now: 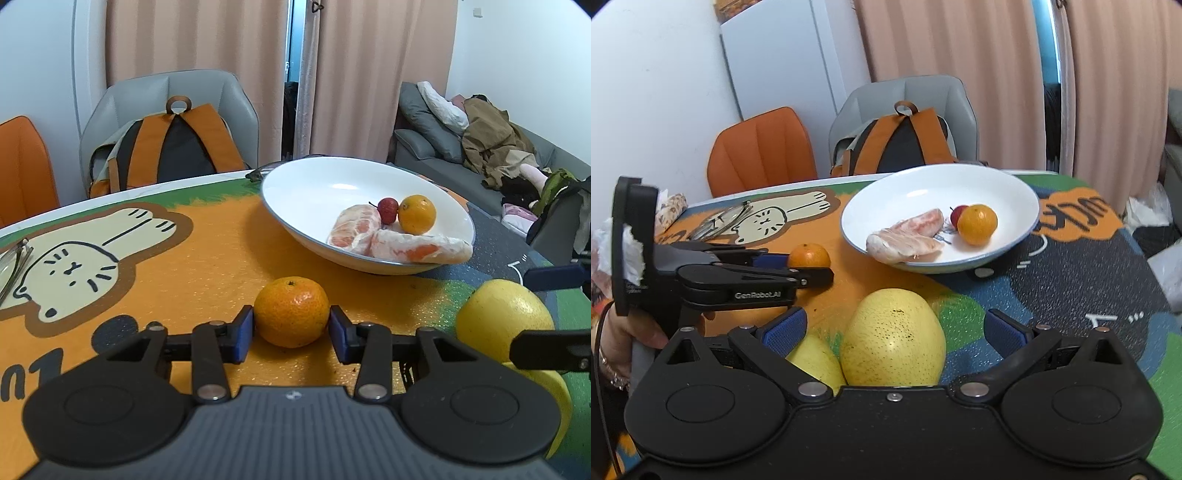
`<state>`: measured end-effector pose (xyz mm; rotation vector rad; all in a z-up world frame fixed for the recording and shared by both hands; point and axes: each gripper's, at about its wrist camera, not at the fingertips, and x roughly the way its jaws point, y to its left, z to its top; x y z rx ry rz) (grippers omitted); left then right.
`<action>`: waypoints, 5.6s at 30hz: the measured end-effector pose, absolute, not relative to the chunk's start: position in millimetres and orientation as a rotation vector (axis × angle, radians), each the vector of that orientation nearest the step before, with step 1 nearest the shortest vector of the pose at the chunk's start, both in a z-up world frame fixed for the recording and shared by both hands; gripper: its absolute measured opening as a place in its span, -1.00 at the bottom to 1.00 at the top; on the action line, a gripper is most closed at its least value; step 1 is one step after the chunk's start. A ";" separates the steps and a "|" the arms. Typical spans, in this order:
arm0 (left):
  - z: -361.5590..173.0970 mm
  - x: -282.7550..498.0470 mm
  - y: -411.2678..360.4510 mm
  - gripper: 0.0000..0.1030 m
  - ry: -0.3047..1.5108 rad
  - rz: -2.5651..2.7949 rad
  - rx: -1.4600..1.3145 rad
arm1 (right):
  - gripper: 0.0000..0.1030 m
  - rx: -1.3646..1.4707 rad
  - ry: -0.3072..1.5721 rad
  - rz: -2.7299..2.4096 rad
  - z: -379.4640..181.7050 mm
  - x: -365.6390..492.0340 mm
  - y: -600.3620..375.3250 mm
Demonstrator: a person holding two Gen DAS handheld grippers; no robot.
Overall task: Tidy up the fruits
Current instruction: 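Withdraw both tools from the bowl toward the remaining mandarin and pears, then grasp a mandarin with the left tool while the right tool grasps a large yellow pear, then carry the mandarin and yellow pear into the white bowl and open both tools, then grasp the brown kiwi with the left tool while the right tool grasps a green pear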
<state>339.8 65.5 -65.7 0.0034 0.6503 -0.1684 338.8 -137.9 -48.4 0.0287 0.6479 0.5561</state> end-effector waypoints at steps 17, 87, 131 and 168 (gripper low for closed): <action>-46.4 322.5 76.3 -0.19 0.597 -0.171 -0.046 | 0.78 0.082 0.767 0.544 -67.9 353.9 -143.3; -41.5 417.3 30.5 -0.13 0.652 -0.179 -0.061 | 0.13 -0.139 0.653 0.453 -11.3 389.8 -152.4; -51.6 239.7 96.7 0.60 0.619 -0.299 0.041 | 0.13 -0.085 0.749 0.373 -31.1 510.6 -72.6; -59.9 225.4 84.2 0.54 0.584 -0.391 0.087 | 0.72 -0.137 0.483 0.691 16.8 334.9 -119.7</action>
